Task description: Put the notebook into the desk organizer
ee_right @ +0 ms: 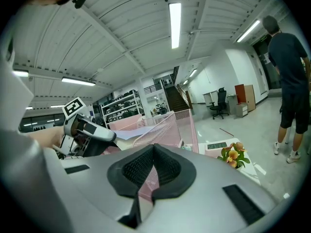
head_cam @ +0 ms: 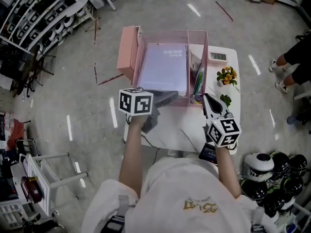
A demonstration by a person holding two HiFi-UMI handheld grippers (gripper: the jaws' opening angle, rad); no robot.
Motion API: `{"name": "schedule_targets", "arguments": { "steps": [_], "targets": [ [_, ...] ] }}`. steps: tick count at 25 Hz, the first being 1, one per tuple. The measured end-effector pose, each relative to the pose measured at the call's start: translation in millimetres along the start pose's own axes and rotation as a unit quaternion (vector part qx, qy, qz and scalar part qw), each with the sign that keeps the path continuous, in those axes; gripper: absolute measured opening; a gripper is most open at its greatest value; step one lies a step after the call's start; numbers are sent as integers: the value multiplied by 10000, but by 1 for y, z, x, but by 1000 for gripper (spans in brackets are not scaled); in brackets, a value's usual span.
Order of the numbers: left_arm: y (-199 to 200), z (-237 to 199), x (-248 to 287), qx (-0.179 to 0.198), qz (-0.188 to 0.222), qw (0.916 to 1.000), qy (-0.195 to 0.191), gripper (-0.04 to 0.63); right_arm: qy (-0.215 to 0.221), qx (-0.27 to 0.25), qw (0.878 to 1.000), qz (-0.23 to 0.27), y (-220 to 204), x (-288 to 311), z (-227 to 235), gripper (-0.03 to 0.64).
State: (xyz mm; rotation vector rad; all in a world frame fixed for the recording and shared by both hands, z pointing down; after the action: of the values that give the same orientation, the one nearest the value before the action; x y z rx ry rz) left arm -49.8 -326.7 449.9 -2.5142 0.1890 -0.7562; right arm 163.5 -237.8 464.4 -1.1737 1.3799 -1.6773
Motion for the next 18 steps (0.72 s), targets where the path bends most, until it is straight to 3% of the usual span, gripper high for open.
{"name": "schedule_targets", "arguments": {
  "steps": [2, 5, 8, 10, 11, 13, 15, 16, 18],
  "targets": [
    [-2, -3, -2, -186, -252, 9994, -179, 254, -6, 10, 10000, 9, 0, -2, -3, 11],
    [-8, -4, -4, 83, -774, 9968, -195, 196, -12, 13, 10000, 19, 1, -3, -9, 11],
    [-7, -5, -8, 430, -871, 9952, -137, 94, -19, 6, 10000, 10, 1, -5, -15, 11],
    [-8, -5, -8, 511, -886, 9947, -78, 92, -40, -9, 10000, 8, 2, -6, -17, 11],
    [-8, -7, -7, 390, -891, 9952, -130, 87, -60, -18, 10000, 8, 3, -7, -17, 11],
    [-11, -12, -4, -318, -814, 9941, -643, 68, -107, -27, 9999, 19, 4, -8, -18, 11],
    [-17, -20, -2, -1263, -588, 9812, -1333, 55, -143, -30, 9999, 44, 5, -10, -19, 11],
    [-20, -24, -1, -1555, -479, 9756, -1477, 54, -154, -33, 9999, 55, 5, -11, -21, 11],
    [-28, -30, 0, -1794, -299, 9723, -1471, 48, -170, -32, 9998, 64, 6, -12, -23, 11]
  ]
}}
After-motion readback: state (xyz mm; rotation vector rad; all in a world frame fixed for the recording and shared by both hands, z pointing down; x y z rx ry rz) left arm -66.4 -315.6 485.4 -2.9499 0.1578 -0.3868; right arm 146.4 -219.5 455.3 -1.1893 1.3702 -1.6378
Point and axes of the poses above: the fingertips, and each gripper's own axes: x forward along the fingers, z to its right, y out of its top, the point moved 8 cm from there along -x, backward along the fingers, and after that the axes turned 14 degrees about -x, right-handed, at the moved point
